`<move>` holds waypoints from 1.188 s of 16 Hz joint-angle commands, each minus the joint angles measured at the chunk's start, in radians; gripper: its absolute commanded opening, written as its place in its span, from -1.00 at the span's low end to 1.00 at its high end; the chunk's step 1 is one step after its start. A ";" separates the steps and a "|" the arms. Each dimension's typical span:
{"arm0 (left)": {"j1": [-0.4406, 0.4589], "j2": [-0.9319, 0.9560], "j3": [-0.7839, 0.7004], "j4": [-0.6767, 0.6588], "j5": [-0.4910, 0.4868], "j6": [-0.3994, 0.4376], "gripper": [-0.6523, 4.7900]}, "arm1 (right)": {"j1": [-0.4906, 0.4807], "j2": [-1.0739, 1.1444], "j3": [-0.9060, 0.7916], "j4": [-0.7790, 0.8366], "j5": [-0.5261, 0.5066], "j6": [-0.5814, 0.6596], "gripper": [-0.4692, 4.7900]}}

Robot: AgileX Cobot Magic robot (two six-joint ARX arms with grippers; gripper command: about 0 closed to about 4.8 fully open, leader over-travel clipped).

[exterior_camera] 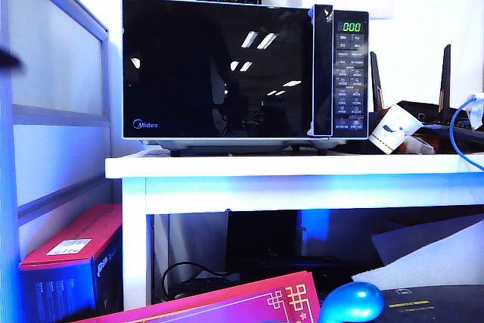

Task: Open the microwave door, place the orange inside the microwave, then close the microwave door.

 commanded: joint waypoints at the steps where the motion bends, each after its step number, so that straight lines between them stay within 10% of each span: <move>1: 0.196 -0.108 0.002 0.011 -0.001 0.003 -0.78 | -0.065 -0.017 -0.007 0.005 0.006 0.001 -0.84; 6: 0.490 -0.212 0.002 0.014 -0.008 0.003 -0.78 | -0.288 -0.057 -0.021 0.053 0.007 0.001 -0.84; 19: 0.500 -0.212 0.003 0.010 -0.007 0.003 -0.78 | -0.342 -0.057 -0.057 0.165 0.010 0.001 -0.84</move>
